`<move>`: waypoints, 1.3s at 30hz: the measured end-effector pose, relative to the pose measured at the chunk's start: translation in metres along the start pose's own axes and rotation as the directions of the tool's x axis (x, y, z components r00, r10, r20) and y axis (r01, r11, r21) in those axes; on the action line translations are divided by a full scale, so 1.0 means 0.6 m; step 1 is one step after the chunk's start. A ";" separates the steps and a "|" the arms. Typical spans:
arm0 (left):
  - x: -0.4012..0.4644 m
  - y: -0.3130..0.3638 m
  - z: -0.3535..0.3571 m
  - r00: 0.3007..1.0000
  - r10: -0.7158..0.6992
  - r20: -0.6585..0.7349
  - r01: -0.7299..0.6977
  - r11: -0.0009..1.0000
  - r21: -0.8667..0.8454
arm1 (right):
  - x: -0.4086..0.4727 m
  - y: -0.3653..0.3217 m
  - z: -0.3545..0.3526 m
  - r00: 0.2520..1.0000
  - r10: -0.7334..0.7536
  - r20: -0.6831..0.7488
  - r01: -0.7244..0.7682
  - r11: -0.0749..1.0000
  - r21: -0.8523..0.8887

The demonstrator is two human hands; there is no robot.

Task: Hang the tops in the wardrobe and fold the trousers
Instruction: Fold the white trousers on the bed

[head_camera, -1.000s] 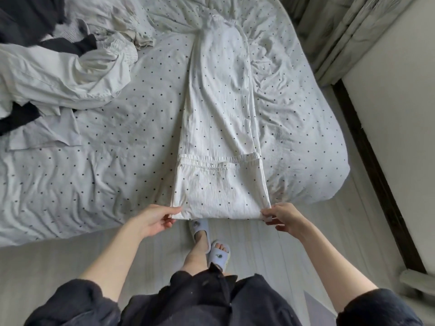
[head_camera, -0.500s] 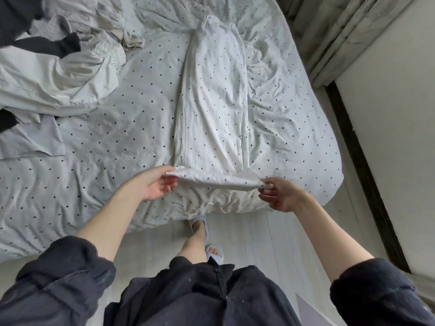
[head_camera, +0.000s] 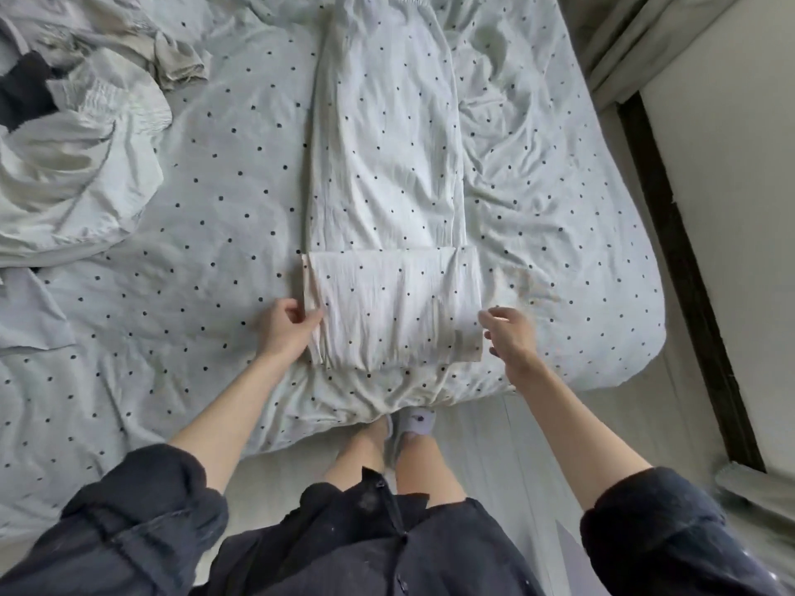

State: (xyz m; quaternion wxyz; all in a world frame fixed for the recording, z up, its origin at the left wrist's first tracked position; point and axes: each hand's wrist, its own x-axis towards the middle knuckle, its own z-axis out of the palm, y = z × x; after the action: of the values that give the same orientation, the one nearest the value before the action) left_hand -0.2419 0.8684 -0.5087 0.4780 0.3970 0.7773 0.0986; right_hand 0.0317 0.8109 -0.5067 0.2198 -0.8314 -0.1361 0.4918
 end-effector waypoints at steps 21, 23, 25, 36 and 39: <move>-0.095 -0.052 0.039 0.964 -0.187 0.189 0.259 0.817 -0.515 | 0.029 0.062 -0.023 0.898 0.174 0.404 -0.268 0.945 0.188; -0.107 -0.051 0.033 0.968 -0.165 0.188 0.241 0.816 -0.526 | 0.025 0.069 -0.029 0.880 0.160 0.448 -0.285 0.931 0.227; -0.113 -0.050 0.026 0.968 -0.140 0.210 0.235 0.807 -0.542 | 0.020 0.074 -0.031 0.850 0.154 0.503 -0.309 0.920 0.240; -0.137 -0.044 -0.026 0.947 -0.162 0.276 0.306 0.714 -0.629 | -0.019 0.081 -0.018 0.908 0.088 0.410 -0.257 0.889 0.379; -0.164 -0.058 -0.017 0.927 -0.229 0.298 0.368 0.712 -0.598 | -0.041 0.090 -0.054 0.901 0.113 0.418 -0.256 0.918 0.303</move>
State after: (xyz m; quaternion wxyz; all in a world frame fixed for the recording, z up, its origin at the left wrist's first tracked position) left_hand -0.2464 0.7774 -0.4564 0.6708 0.0849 0.6968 0.2394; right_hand 0.0488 0.7455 -0.5014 0.2842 -0.6726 -0.0068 0.6833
